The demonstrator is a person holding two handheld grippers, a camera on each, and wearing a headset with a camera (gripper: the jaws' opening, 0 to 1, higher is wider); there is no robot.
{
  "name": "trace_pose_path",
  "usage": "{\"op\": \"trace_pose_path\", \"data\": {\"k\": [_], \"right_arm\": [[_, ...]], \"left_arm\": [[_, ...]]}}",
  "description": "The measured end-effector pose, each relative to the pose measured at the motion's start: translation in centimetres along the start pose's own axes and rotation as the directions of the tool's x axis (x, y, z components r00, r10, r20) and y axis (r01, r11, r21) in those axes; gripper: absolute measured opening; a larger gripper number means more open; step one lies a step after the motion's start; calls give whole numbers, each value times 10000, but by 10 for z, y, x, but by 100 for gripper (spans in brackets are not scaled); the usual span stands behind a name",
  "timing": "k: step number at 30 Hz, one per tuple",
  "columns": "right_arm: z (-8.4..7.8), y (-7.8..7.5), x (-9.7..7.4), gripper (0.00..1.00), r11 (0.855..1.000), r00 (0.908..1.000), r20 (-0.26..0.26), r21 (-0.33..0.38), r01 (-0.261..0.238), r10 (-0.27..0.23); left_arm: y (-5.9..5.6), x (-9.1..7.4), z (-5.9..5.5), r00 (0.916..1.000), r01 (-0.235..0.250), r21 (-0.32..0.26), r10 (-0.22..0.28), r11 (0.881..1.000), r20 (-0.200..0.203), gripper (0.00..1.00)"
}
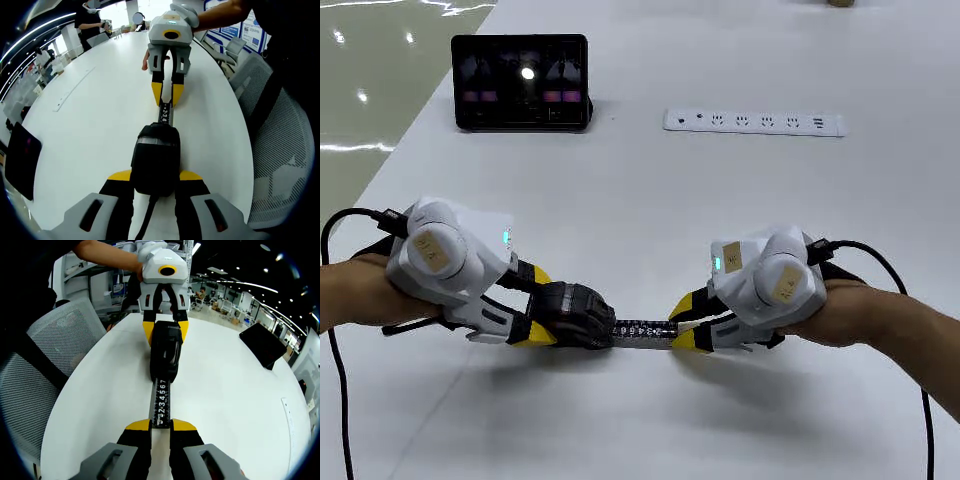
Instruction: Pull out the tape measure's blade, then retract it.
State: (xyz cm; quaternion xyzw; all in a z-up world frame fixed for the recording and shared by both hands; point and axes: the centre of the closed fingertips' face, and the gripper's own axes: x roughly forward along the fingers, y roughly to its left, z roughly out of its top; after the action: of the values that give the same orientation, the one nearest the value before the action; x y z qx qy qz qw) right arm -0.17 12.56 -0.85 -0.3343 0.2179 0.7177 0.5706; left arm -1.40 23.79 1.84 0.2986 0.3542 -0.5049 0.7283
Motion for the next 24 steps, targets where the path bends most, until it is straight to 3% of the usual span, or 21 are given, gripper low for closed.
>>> {"op": "trace_pose_path", "data": {"k": [24], "right_arm": [[-19, 0, -18, 10, 9996, 9997, -202, 213, 168, -164]], "left_arm": [[0, 0, 0, 10000, -1, -37, 1, 10000, -64, 25]]}}
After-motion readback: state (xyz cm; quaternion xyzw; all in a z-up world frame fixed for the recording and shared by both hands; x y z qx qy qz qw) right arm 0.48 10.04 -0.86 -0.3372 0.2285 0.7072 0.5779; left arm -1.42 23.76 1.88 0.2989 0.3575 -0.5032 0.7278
